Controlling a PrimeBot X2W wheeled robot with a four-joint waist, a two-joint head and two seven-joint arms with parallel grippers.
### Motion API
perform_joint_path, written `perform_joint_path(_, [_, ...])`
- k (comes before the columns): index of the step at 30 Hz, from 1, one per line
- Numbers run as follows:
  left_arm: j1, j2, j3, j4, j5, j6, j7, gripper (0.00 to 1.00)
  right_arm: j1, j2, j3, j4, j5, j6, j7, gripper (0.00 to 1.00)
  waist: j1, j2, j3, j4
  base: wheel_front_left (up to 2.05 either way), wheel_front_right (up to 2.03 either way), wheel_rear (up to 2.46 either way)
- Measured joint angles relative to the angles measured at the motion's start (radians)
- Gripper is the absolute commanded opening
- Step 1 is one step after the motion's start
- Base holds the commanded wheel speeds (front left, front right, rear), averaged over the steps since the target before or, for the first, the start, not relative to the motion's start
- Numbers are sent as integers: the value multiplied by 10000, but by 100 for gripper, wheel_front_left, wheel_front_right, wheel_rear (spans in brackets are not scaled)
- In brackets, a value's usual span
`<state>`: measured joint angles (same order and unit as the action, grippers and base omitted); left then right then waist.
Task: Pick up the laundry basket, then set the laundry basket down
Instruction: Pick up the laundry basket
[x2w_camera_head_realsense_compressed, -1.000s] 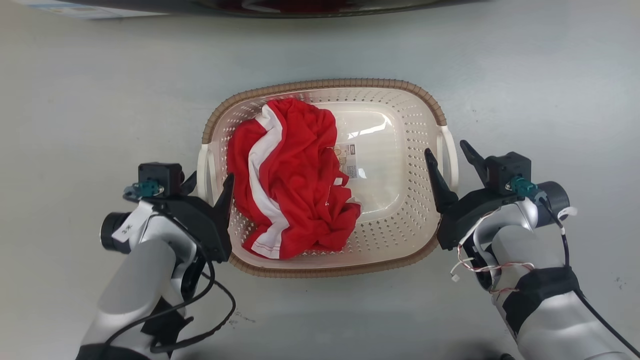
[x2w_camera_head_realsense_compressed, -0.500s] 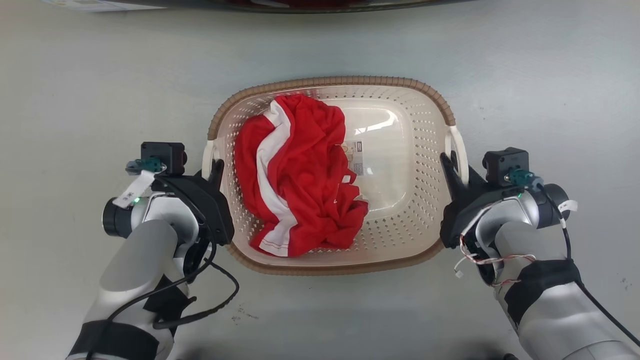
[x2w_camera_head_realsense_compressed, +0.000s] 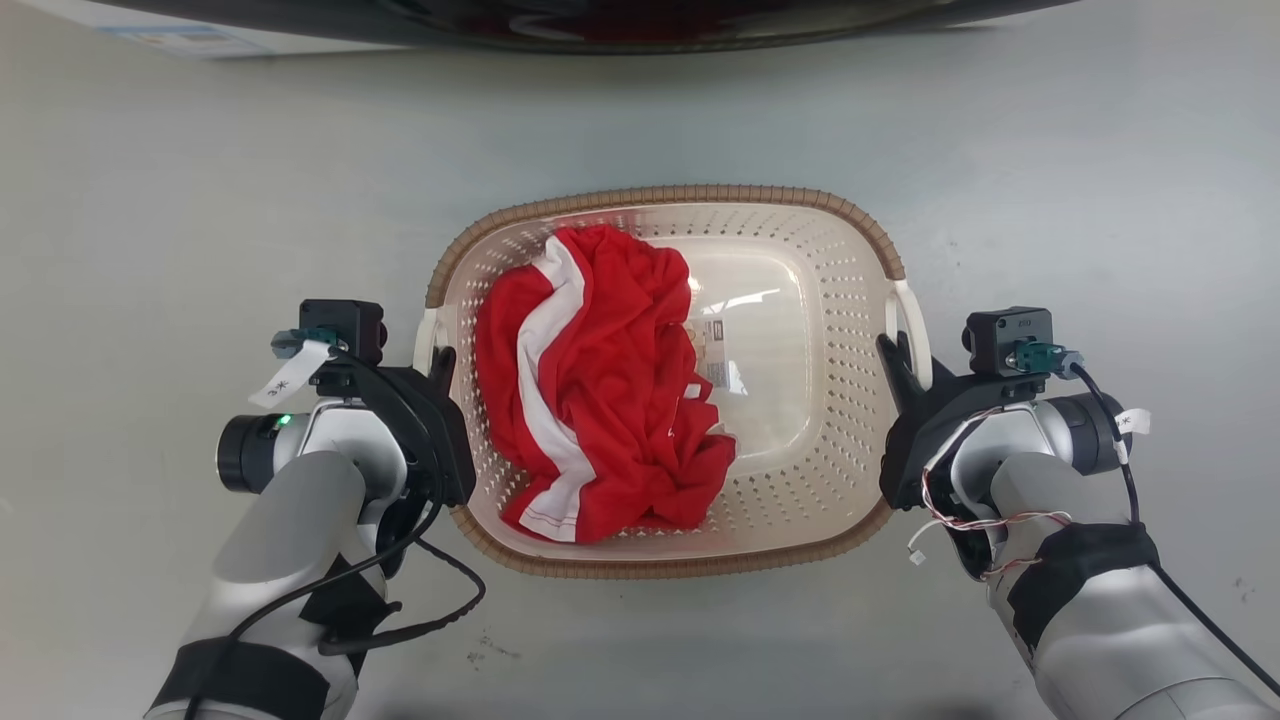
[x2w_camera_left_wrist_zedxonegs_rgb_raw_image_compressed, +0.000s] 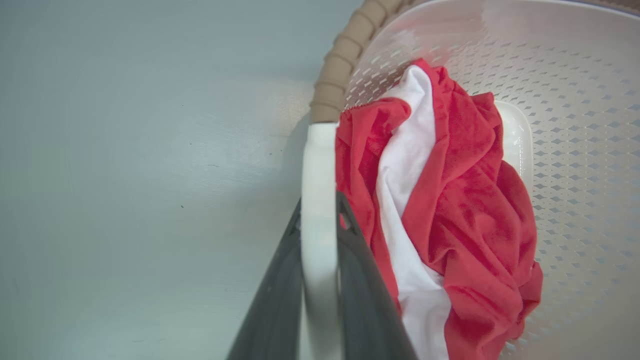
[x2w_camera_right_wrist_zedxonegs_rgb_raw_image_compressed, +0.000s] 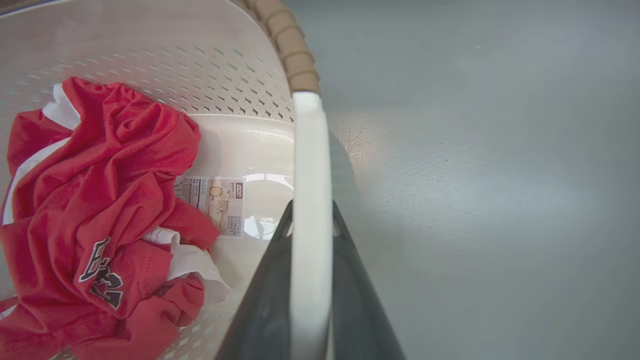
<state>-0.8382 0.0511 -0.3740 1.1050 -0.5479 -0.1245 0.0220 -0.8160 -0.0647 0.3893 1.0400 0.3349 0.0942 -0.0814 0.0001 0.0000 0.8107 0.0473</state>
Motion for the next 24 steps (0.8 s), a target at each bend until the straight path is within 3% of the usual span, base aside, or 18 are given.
perform_joint_path(24, [-380, -121, -443, 915, -819, -73, 1916, 0, -153, 42, 541, 920, 1411, 217, 1705, 0, -3, 0, -2326, -184, 0, 0, 0])
